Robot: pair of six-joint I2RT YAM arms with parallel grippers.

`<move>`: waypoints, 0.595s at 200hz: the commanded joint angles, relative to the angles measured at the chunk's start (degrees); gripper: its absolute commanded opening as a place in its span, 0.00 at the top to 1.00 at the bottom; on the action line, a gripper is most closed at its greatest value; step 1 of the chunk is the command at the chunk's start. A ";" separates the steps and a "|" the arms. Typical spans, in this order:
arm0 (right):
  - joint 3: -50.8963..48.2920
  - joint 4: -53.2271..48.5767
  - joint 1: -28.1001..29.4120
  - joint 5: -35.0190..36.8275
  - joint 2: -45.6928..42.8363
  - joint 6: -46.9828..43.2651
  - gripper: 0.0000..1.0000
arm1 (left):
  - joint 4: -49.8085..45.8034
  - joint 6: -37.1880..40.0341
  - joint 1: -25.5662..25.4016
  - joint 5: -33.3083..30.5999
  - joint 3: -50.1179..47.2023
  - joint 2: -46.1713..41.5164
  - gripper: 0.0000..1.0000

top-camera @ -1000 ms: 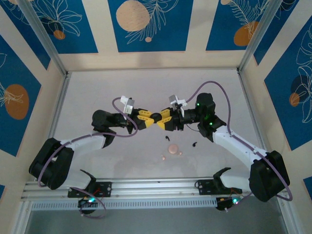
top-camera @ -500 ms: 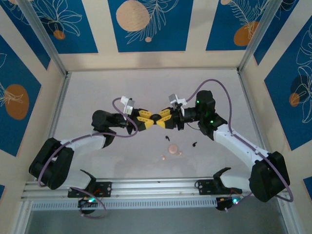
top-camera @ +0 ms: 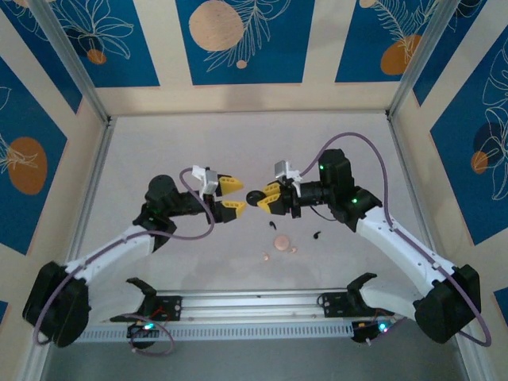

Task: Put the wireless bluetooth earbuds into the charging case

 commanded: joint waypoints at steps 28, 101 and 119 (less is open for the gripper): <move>5.78 -13.12 4.11 14.70 4.68 -11.31 0.82 | -34.57 23.72 -0.01 -7.74 4.84 -7.01 0.34; 12.99 -19.43 7.38 21.84 13.36 -19.37 0.82 | -40.96 36.93 0.02 -10.44 7.52 -1.41 0.35; 13.42 -19.38 7.54 21.95 14.29 -20.15 0.82 | -42.99 39.77 -0.03 -9.51 9.06 0.58 0.35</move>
